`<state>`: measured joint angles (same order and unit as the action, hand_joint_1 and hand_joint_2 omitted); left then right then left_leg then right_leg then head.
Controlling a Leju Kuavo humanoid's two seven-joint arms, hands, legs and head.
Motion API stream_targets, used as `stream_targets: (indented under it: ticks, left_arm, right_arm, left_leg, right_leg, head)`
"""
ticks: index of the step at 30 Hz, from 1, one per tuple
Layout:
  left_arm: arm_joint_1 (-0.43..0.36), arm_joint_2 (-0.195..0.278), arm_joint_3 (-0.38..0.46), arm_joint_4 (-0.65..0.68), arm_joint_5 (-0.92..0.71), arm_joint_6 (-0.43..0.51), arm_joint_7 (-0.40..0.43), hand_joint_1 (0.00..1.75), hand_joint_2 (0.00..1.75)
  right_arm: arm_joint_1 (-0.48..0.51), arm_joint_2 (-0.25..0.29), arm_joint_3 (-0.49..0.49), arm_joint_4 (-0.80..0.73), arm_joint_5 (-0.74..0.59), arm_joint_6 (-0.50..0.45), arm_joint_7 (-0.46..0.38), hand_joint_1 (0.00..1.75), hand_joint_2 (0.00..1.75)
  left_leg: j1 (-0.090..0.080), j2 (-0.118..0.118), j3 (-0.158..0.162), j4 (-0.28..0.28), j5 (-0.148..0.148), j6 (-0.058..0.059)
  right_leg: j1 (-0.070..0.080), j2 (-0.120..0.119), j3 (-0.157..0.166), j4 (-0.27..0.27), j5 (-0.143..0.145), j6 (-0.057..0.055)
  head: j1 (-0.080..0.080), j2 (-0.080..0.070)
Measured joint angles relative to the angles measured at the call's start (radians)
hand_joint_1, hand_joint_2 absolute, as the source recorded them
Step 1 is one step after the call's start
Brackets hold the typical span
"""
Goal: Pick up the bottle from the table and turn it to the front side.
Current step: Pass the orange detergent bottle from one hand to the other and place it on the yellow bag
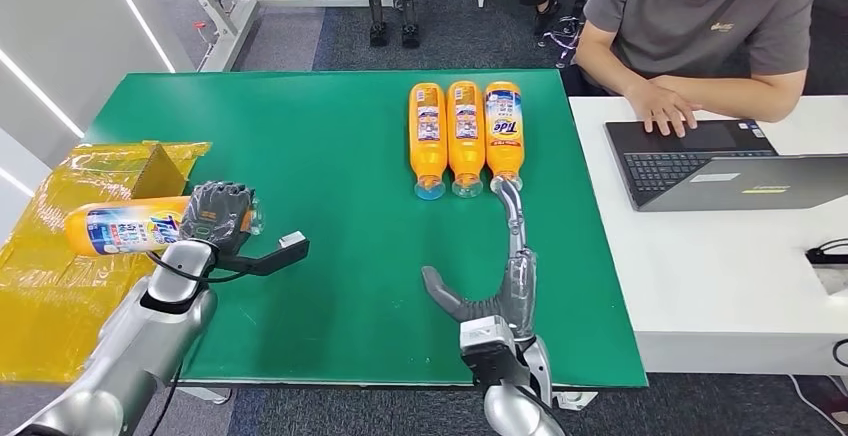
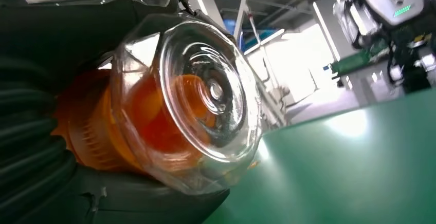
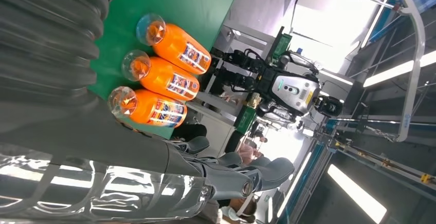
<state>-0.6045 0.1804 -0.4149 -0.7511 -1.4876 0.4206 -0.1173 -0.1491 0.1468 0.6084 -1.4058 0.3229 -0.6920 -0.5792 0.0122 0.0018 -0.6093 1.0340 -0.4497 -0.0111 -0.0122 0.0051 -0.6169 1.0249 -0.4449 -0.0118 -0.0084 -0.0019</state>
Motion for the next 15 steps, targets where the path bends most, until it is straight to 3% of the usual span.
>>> stream_targets:
  ticks: [8, 15]
  left_arm:
    - [-0.084, 0.017, -0.025, 0.19, 0.042, -0.073, -0.031, 1.75, 1.75]
    - [-0.126, 0.034, -0.03, 0.275, 0.058, -0.131, -0.07, 1.75, 1.75]
  right_arm:
    - [0.005, -0.007, -0.003, -0.008, -0.002, -0.008, -0.023, 0.0, 1.75]
    - [0.005, -0.008, -0.008, -0.009, 0.004, -0.008, -0.027, 0.0, 1.75]
  left_leg:
    - [0.0, 0.0, 0.0, 0.0, 0.0, 0.0]
    - [0.0, 0.0, 0.0, 0.0, 0.0, 0.0]
  right_leg:
    - [0.0, 0.0, 0.0, 0.0, 0.0, 0.0]
    - [0.0, 0.0, 0.0, 0.0, 0.0, 0.0]
  head:
    - [0.0, 0.0]
    - [0.0, 0.0]
